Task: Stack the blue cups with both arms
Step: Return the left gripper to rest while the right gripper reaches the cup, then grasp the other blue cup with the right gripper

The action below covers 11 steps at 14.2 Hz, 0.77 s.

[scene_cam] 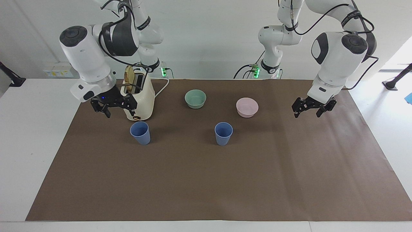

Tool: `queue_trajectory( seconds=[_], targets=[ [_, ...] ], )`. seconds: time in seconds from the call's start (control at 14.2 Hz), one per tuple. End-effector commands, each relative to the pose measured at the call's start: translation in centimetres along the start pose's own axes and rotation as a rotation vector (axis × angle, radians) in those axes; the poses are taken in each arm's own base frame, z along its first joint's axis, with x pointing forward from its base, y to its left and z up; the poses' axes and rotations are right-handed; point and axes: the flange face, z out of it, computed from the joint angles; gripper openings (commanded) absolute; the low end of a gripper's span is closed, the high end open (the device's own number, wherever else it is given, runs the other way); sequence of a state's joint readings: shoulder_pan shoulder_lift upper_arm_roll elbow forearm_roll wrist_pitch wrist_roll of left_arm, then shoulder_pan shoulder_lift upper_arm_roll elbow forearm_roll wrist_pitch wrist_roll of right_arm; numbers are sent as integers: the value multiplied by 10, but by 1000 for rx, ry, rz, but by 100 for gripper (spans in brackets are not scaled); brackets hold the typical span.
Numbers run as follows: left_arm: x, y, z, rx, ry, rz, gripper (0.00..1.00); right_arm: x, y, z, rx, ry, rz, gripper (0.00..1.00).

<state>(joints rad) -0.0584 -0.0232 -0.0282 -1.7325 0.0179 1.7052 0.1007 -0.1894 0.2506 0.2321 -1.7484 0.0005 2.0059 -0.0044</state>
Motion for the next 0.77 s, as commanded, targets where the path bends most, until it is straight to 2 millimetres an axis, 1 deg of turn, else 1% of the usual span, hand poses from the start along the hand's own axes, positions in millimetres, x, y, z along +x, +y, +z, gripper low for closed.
queue_trajectory(
  seconds=[0.0,0.14,0.21,0.28,0.35,0.42,0.49,0.7],
  targets=[
    [-8,-1,-41,20,-24,21,100,0,5,32,7,-7,21,100],
    [-16,-3,-64,23,-39,15,100,-8,16,53,9,-44,32,100],
    [-18,-1,-68,22,-49,19,100,-11,18,56,6,-52,32,100],
    [-20,3,-68,21,-61,25,100,-13,18,56,6,-55,31,100],
    [-28,8,-79,21,-31,31,100,-14,17,59,7,-61,29,100],
    [-33,8,-74,19,-41,33,100,-18,17,69,8,-78,29,100],
    [-35,6,-71,19,-33,31,100,-20,16,71,7,-84,28,100],
    [-35,7,-73,21,-18,26,100,-19,17,70,7,-84,29,100]
  ],
)
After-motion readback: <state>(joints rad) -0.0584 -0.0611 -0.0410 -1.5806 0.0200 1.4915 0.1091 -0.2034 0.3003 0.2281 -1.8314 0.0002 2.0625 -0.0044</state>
